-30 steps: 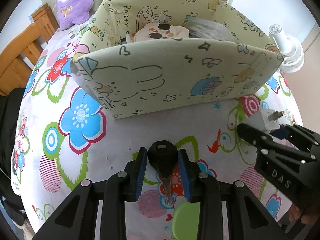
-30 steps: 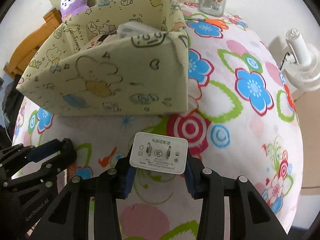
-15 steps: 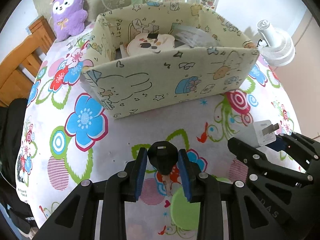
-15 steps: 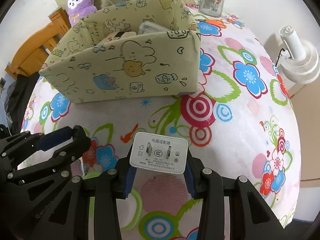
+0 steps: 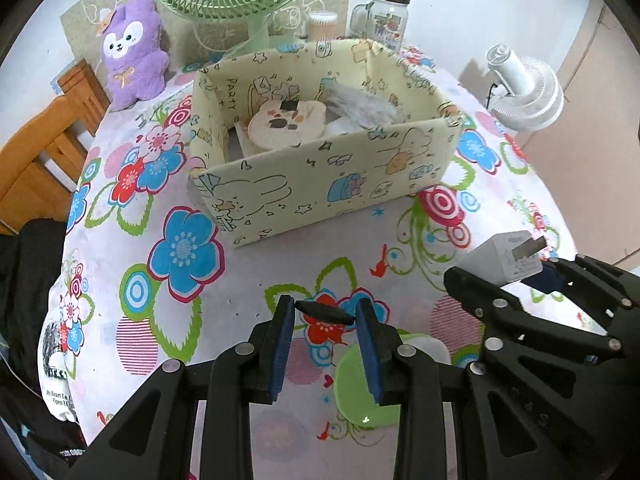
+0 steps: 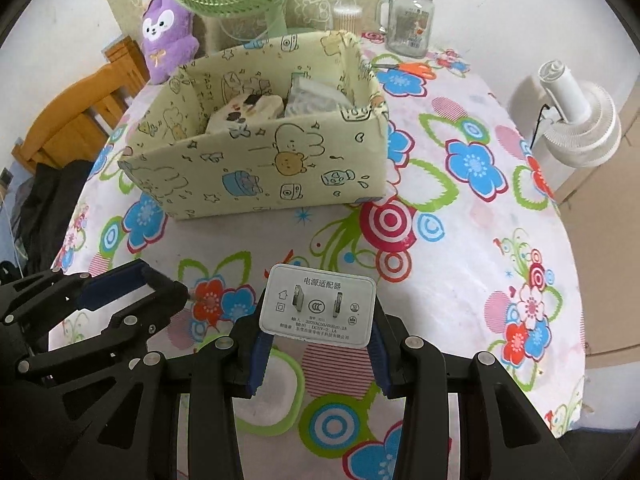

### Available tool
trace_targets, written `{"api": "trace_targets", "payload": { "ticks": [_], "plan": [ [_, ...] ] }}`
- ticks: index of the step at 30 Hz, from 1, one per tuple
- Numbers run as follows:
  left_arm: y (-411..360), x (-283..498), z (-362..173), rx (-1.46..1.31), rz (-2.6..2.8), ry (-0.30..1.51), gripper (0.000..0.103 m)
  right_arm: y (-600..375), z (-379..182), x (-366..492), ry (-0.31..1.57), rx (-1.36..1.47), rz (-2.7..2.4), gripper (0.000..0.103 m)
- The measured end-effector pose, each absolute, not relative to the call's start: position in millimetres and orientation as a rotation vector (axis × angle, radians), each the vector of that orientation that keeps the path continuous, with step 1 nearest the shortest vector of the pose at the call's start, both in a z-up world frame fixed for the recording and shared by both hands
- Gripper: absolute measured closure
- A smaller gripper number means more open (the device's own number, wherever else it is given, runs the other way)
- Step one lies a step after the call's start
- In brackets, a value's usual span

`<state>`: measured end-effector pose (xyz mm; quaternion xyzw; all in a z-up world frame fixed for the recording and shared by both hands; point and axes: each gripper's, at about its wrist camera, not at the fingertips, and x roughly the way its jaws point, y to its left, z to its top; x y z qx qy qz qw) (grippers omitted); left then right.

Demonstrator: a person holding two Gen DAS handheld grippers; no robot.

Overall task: Organize rigid objects
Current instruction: 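Carry the key fob and white adapter over the fabric box with both tools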

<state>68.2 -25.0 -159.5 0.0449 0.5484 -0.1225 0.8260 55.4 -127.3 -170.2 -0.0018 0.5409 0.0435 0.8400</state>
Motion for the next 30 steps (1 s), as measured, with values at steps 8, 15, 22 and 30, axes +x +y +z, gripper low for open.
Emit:
{"api": "trace_targets", "payload": {
  "ticks": [8,15,22,30],
  "plan": [
    [-22,63,-140,0.099,-0.282,1.154,0.072,-131,-155,65,1.126,-0.014,0.084,0.058],
    [-20,64,-120,0.085,-0.286,1.136,0.073,-130,-137,68,1.110,-0.017,0.083,0.058],
    [-17,72,-103,0.062,-0.294,1.125,0.073,-129,-119,78,1.094,-0.016,0.106,0.058],
    [-17,86,-87,0.061,-0.288,1.096,0.073,-132,-103,95,1.084,-0.010,0.132,0.058]
  ]
}}
